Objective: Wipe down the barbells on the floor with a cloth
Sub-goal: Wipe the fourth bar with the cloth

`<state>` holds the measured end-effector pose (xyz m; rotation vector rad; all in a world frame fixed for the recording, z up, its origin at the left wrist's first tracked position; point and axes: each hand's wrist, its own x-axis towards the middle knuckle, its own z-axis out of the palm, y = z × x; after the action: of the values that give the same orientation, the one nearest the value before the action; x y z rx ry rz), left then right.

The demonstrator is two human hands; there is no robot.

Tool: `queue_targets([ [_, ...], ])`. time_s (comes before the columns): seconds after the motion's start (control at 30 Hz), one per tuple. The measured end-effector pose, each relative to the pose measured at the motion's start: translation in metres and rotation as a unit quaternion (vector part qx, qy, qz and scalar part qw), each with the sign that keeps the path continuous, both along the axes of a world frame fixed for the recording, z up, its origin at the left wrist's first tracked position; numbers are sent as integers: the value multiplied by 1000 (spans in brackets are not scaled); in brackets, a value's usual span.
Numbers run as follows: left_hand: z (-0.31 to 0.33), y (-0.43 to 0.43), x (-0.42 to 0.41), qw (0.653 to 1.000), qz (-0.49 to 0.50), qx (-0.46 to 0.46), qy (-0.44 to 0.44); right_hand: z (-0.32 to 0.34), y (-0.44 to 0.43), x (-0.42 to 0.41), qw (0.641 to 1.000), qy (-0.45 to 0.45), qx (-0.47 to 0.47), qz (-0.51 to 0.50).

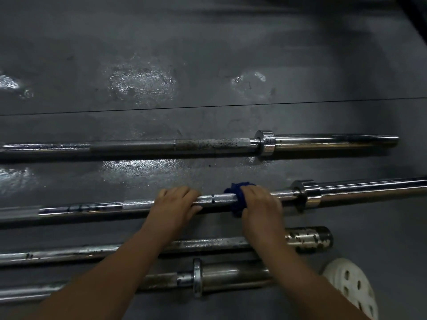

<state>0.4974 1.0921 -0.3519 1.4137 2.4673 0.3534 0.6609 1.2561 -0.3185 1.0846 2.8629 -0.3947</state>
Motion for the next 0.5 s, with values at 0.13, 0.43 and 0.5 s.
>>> queue_targets([
  [0.13,6,12,-22,998,36,40,-21,-1,19,-12,993,80,-72,-42],
  [0.43,4,0,-40,992,66,104,13,-22,-7,-68,983,171,-33,-57],
  [0.5,2,0,-37,993,73,93,5,-18,-46,-99,984,164,-56,44],
])
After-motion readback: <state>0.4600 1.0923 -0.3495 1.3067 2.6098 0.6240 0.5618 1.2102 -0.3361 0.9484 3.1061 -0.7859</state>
